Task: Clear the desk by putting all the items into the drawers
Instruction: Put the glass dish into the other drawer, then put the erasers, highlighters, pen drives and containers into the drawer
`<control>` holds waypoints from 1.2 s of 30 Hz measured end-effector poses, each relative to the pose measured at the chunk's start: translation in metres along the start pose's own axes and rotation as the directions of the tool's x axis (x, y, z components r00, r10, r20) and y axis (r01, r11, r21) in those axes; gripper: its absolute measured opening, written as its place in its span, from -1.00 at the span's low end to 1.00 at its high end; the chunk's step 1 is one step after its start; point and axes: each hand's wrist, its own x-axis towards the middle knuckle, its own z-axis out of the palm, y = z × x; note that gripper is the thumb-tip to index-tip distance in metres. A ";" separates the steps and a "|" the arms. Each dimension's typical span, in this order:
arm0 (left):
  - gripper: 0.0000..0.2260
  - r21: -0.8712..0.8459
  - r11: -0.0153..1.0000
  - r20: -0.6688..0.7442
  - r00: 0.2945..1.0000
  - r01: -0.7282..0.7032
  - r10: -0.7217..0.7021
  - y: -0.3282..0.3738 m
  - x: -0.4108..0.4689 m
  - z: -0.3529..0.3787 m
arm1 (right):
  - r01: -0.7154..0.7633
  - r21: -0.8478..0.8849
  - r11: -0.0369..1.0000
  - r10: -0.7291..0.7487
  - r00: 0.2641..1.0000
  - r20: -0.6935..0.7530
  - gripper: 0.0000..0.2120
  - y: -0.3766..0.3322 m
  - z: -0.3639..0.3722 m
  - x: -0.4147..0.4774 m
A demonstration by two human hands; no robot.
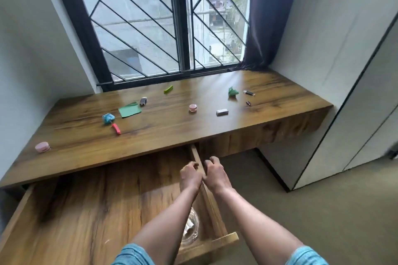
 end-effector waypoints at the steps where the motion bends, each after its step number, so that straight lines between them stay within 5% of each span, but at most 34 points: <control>1: -0.69 -0.011 1.000 0.011 1.000 -0.007 0.007 0.012 0.008 0.006 | -0.008 -0.005 1.000 0.008 1.000 -0.022 -0.60 0.006 -0.010 0.007; 24: -0.65 -0.029 0.985 0.035 0.985 -0.169 0.169 0.211 0.209 0.117 | -0.145 -0.190 0.971 0.108 0.975 -0.195 -0.71 0.148 -0.168 0.291; 29: -0.64 -0.015 0.994 -0.024 0.994 -0.106 0.106 0.223 0.252 0.134 | -0.260 0.025 0.965 0.258 0.931 -0.258 -0.71 0.171 -0.185 0.377; 36: -0.64 0.084 0.992 0.000 0.996 -0.092 0.092 0.241 0.282 0.161 | -0.063 -0.179 0.982 0.033 0.985 -0.167 -0.67 0.185 -0.197 0.449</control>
